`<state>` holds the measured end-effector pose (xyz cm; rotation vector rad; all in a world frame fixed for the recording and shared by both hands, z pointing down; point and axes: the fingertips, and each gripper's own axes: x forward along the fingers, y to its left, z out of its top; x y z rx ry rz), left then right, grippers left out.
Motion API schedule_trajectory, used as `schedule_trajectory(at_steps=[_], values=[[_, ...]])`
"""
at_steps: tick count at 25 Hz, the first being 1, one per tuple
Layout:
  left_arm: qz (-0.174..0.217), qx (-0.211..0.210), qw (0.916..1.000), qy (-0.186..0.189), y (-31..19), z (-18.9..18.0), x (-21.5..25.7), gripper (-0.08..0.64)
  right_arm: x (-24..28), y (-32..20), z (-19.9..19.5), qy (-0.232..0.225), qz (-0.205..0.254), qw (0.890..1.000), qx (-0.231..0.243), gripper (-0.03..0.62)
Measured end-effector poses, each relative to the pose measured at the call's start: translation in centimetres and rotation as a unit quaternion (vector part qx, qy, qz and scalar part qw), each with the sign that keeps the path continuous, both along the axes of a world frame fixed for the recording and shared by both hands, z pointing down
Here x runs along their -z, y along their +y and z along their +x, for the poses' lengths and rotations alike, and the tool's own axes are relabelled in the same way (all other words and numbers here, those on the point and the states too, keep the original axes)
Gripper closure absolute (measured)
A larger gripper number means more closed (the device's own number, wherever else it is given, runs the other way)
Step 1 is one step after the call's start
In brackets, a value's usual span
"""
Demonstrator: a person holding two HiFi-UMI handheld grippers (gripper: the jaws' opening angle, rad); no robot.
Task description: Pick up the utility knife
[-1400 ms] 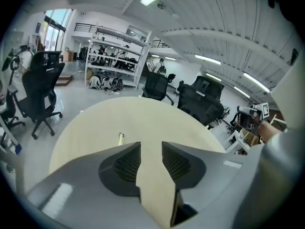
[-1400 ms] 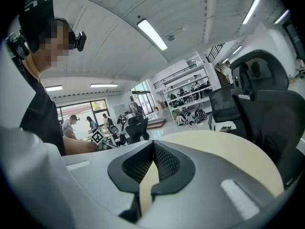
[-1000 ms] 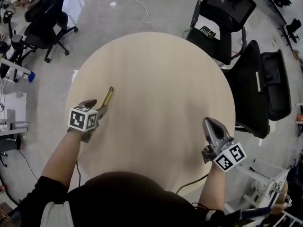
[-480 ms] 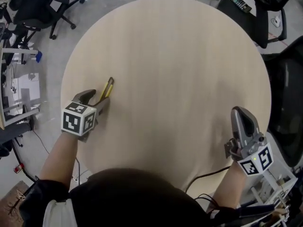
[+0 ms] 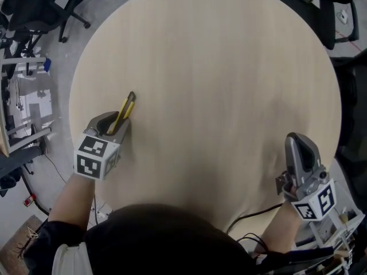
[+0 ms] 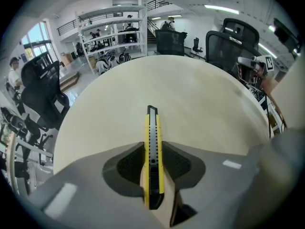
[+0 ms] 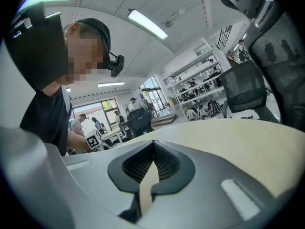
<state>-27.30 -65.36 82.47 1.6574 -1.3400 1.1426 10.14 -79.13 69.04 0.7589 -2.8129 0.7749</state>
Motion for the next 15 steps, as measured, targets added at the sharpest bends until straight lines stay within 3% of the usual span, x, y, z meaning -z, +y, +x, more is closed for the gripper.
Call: schedule_trajectory(at_steps=[9, 15], values=[[0.000, 0.028, 0.9975, 0.065, -0.1, 1.1, -0.8, 0.446, 0.6, 0.7, 2.0, 0.004, 0.005, 1.000, -0.015, 0.578], [0.028, 0.014, 0.9956, 0.089, -0.1, 2.1, 1.0, 0.446, 2.8, 2.3, 2.8, 0.010, 0.008, 0.999, -0.037, 0.578]])
